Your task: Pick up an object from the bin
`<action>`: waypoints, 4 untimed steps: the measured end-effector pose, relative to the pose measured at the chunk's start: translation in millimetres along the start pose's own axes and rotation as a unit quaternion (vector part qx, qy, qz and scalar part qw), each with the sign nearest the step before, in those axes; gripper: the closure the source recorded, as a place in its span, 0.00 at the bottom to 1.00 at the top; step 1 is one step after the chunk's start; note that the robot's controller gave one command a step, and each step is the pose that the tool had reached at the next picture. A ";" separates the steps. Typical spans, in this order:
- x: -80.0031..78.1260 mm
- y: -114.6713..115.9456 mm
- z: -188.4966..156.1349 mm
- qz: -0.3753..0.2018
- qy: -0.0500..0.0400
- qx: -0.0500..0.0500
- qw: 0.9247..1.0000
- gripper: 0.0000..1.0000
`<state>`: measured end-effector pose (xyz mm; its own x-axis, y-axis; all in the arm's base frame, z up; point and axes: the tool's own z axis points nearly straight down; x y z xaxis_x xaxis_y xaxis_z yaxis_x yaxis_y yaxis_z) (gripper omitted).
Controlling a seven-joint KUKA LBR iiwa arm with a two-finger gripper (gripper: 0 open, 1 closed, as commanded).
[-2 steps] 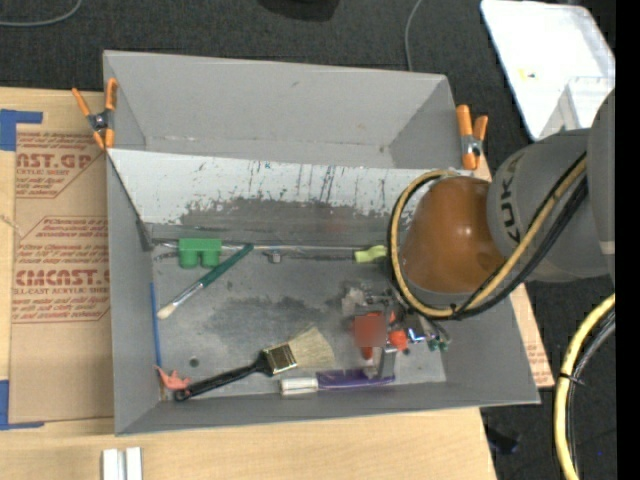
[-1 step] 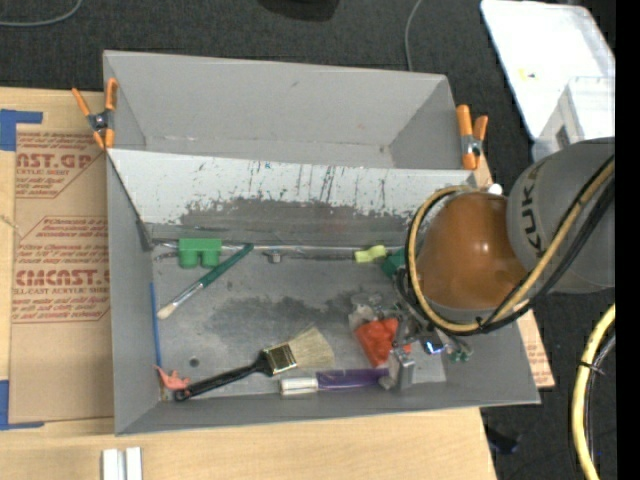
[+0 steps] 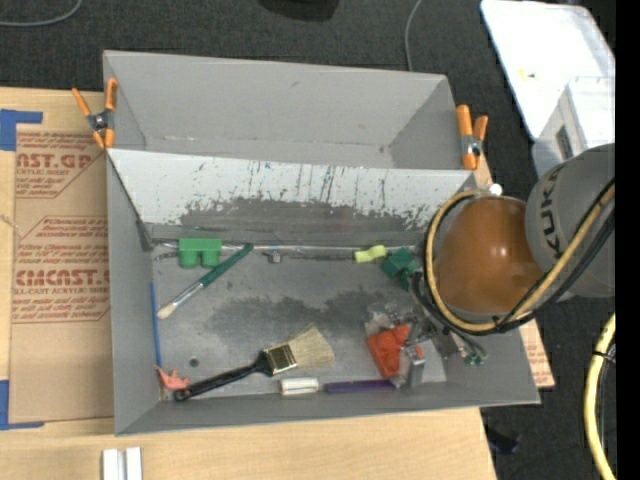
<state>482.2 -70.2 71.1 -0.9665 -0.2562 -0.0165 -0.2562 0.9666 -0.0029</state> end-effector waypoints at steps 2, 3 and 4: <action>-34.6 -1.1 1.5 -0.071 0.004 -0.001 0.997 1.00; -30.4 1.6 -71.8 -0.069 0.004 -0.002 0.998 1.00; -33.1 -0.2 -122.6 -0.069 0.000 0.000 0.998 1.00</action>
Offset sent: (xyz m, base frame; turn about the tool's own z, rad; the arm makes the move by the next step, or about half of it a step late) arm 0.0556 0.0127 -0.0011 -0.2215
